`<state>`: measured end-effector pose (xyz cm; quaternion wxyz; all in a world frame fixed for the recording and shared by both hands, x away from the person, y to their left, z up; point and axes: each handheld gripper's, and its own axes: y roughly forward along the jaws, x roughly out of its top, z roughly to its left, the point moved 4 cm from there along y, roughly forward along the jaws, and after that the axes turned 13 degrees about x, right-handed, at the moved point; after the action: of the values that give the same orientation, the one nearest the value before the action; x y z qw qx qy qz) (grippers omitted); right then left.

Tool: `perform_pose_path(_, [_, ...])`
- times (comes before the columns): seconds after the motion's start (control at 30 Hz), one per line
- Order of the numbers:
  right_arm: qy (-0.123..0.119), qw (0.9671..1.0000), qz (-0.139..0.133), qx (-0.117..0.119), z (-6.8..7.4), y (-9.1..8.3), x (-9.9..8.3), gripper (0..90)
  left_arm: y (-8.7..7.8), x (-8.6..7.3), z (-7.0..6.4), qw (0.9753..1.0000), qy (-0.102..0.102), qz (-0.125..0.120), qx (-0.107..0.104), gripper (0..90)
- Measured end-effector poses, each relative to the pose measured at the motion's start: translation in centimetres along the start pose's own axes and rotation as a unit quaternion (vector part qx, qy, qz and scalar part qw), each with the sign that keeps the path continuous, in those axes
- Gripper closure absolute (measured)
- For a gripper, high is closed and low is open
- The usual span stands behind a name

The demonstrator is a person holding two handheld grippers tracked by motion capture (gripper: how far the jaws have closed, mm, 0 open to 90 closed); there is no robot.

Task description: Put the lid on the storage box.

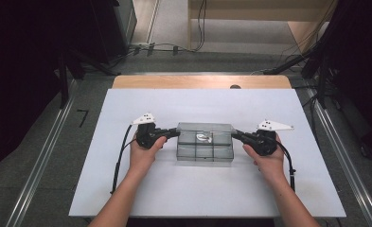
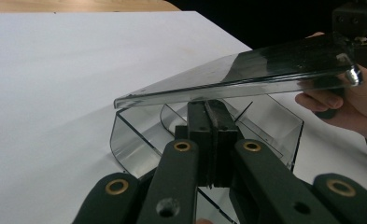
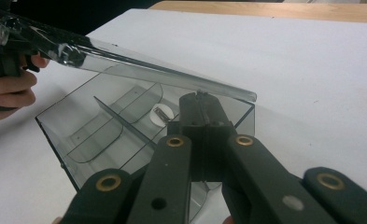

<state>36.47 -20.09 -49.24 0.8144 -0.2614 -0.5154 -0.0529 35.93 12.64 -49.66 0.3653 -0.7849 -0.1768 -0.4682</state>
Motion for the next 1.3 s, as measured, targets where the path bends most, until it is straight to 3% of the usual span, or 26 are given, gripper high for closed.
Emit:
perform_pose_path(0.57, [-0.005, 0.9999, -0.003, 0.011, 1.1, -0.3, -0.9, 88.1, -1.0, -1.2, -0.8, 1.0000, 0.000, -0.007, -0.001, 89.1])
perform_pose_path(1.3, [-0.001, 0.9999, -0.007, 0.013, 1.9, -0.5, -2.9, 88.1, -2.4, -3.4, -1.8, 0.9999, 0.002, -0.010, 0.014, 89.2])
